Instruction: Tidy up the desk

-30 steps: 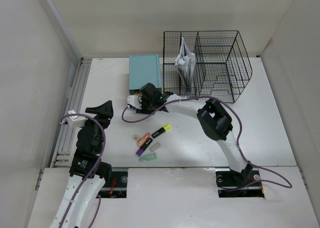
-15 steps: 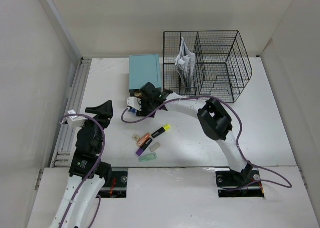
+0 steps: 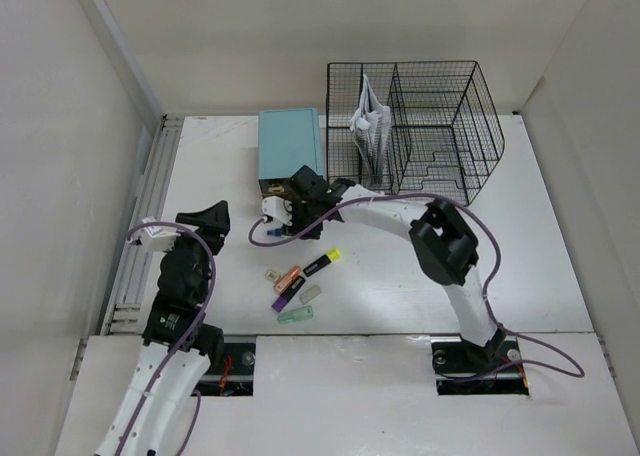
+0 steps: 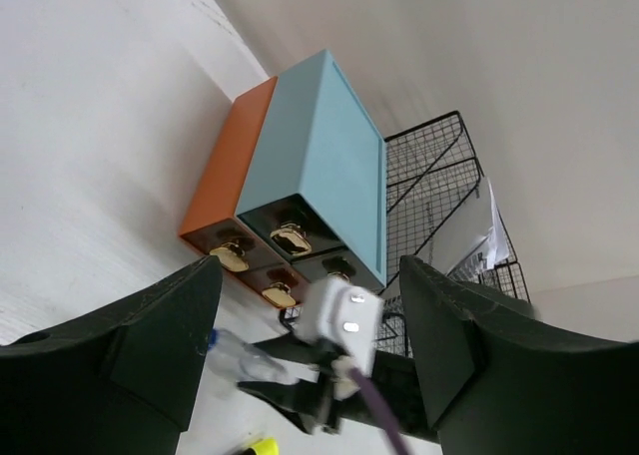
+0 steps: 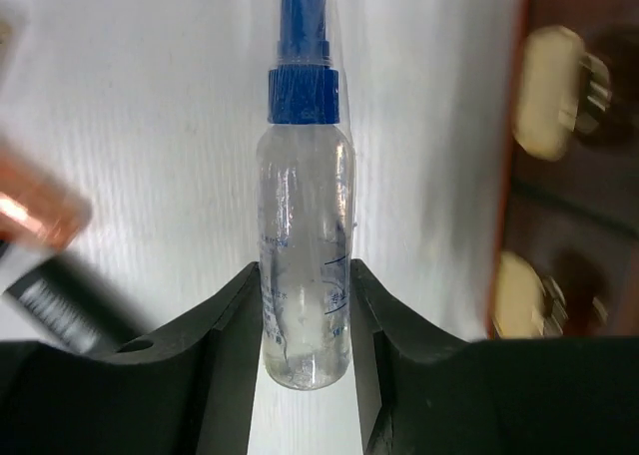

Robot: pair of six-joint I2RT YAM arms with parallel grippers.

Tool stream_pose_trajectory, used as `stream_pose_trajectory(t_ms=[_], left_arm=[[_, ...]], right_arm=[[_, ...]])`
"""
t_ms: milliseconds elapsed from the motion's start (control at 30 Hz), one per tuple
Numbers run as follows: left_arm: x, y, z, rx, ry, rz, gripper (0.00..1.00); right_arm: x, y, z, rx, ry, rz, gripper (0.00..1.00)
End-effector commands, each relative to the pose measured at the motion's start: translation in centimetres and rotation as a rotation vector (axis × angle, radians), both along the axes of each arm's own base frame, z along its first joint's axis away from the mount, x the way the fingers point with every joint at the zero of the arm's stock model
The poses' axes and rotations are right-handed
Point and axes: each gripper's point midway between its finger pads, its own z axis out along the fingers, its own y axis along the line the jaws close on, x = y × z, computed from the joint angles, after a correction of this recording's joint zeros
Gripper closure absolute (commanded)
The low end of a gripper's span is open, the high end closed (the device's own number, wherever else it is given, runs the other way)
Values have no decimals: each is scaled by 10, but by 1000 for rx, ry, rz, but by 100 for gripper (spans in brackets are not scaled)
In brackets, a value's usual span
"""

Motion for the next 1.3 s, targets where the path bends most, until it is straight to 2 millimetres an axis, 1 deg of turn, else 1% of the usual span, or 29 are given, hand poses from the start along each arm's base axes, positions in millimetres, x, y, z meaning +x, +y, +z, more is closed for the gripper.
stream_pose_trajectory(t_ms=[0, 33, 100, 133, 167, 233, 267, 300, 333, 400, 433, 467, 500, 533, 567, 600, 633, 667, 700, 800, 833, 867, 967, 1000, 1033, 1067, 1133, 1167, 1267], left_arm=[[8, -4, 3, -29, -35, -5, 31], [12, -9, 7, -34, -49, -25, 32], [17, -15, -7, -39, -26, -51, 32], [20, -18, -6, -40, -28, -63, 35], [27, -26, -14, -38, -11, -96, 37], [38, -40, -24, -7, 16, -155, 43], [38, -43, -19, -12, -4, -173, 45], [46, -50, -30, 21, 38, -201, 47], [51, -55, -28, 42, 30, -231, 47], [60, -73, -31, 62, 15, -315, 58], [63, -78, -32, 60, 9, -336, 62], [69, -82, -25, 69, -7, -352, 65], [73, -87, -25, 68, -3, -374, 67], [80, -91, -37, 71, 36, -386, 70], [87, -94, -30, 69, 24, -394, 71], [91, -96, -29, 69, 24, -395, 71], [95, -102, -39, 68, 40, -422, 71], [100, -103, -37, 68, 36, -422, 69], [104, -104, -34, 68, 36, -422, 69], [112, -109, -41, 45, 36, -431, 66], [115, -110, -38, 45, 25, -431, 63], [119, -110, -46, 37, 45, -422, 61], [129, -111, -47, 39, 50, -411, 56], [129, -114, -55, 41, 71, -420, 55], [131, -113, -59, 43, 80, -408, 55], [133, -113, -53, 41, 62, -408, 54], [134, -116, -62, 45, 86, -408, 52], [136, -115, -58, 45, 77, -398, 52], [140, -114, -64, 48, 93, -387, 51]], right_arm=[[11, -2, 99, 132, -147, -100, 99], [12, -6, 127, 169, -189, -110, 99], [8, -16, 149, 185, -219, -123, 100], [4, -21, 155, 192, -225, -124, 100], [-1, -27, 182, 235, -256, -125, 100], [-6, -39, 215, 293, -319, -143, 100], [-8, -42, 228, 315, -335, -144, 100], [-9, -48, 234, 315, -354, -160, 100], [-10, -50, 246, 338, -378, -155, 100], [-4, -67, 271, 384, -414, -203, 100], [7, -78, 279, 403, -430, -233, 100], [13, -85, 285, 427, -429, -258, 100], [17, -93, 290, 450, -415, -280, 100], [27, -105, 290, 467, -392, -302, 100], [30, -111, 298, 498, -390, -311, 100], [34, -115, 296, 522, -363, -330, 100], [35, -123, 298, 546, -339, -326, 100], [34, -125, 303, 570, -337, -323, 100], [35, -126, 297, 574, -318, -324, 100], [34, -133, 298, 586, -320, -324, 100], [31, -131, 293, 587, -296, -318, 100], [30, -129, 295, 599, -296, -306, 100], [29, -132, 295, 606, -285, -310, 100], [28, -131, 295, 609, -281, -303, 100], [27, -130, 295, 612, -276, -296, 100], [27, -130, 295, 613, -276, -296, 100], [26, -133, 299, 621, -281, -294, 100], [26, -134, 295, 615, -274, -296, 100], [26, -134, 295, 615, -274, -296, 100]])
